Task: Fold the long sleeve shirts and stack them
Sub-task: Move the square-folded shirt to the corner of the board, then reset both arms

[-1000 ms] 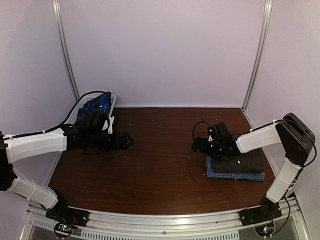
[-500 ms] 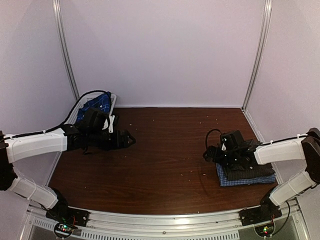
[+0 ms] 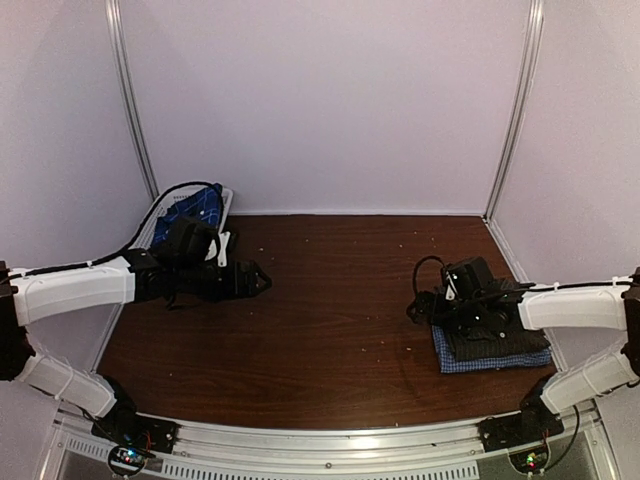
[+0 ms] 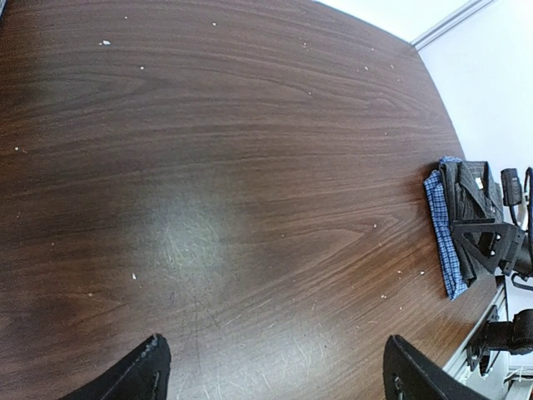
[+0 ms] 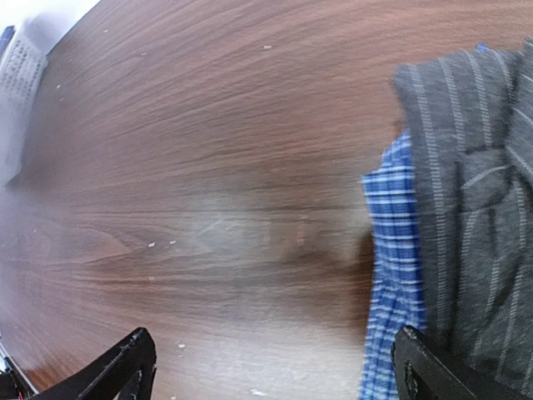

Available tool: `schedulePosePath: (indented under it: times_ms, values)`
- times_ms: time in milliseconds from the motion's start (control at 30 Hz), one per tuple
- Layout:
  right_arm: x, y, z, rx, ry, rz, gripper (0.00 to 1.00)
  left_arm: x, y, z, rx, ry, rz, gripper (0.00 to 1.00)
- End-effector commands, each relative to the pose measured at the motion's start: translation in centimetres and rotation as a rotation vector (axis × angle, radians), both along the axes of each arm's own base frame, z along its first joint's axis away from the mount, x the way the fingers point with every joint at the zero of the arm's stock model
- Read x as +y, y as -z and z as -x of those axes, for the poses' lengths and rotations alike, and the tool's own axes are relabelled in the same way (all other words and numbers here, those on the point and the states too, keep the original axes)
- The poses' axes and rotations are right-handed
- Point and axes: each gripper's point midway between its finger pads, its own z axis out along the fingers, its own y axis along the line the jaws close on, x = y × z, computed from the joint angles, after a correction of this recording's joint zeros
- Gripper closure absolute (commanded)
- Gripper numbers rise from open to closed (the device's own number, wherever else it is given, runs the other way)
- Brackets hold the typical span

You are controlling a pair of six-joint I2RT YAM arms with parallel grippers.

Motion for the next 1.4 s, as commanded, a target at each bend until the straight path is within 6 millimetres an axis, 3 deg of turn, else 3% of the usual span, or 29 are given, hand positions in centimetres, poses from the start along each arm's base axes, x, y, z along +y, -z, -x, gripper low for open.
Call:
schedulePosePath:
  times_ms: [0, 233, 433, 667, 1000, 1200, 1367]
  values:
    - [2.2, -3.2, -0.3, -0.068, -0.044, -0.012, 0.00, -0.6, -1.6, -0.3, -0.058, 0.016, 0.043, 0.10]
    - [6.5, -7.2, 0.6, -0.165, -0.102, -0.045, 0.00, -1.6, -3.1, 0.7, -0.109, 0.072, 0.055, 0.07]
    - [11.0, -13.0, 2.3, -0.300, -0.180, -0.132, 0.00, -3.4, -4.4, 2.5, -0.164, 0.135, 0.063, 0.06]
    - [13.7, -18.9, 4.1, -0.433, -0.239, -0.190, 0.00, -4.1, -7.7, 4.1, -0.271, 0.166, 0.120, 0.02]
    - [13.0, -24.4, 4.7, -0.552, -0.203, -0.270, 0.00, -2.6, -12.0, 5.2, -0.395, 0.164, 0.161, 0.02]
    - [11.1, -25.4, 4.5, -0.581, -0.141, -0.251, 0.00, -0.7, -13.1, 4.8, -0.442, 0.112, 0.080, 0.02]
    - [9.9, -25.8, 4.1, -0.586, -0.107, -0.196, 0.00, -0.3, -13.3, 4.4, -0.445, 0.088, 0.056, 0.02]
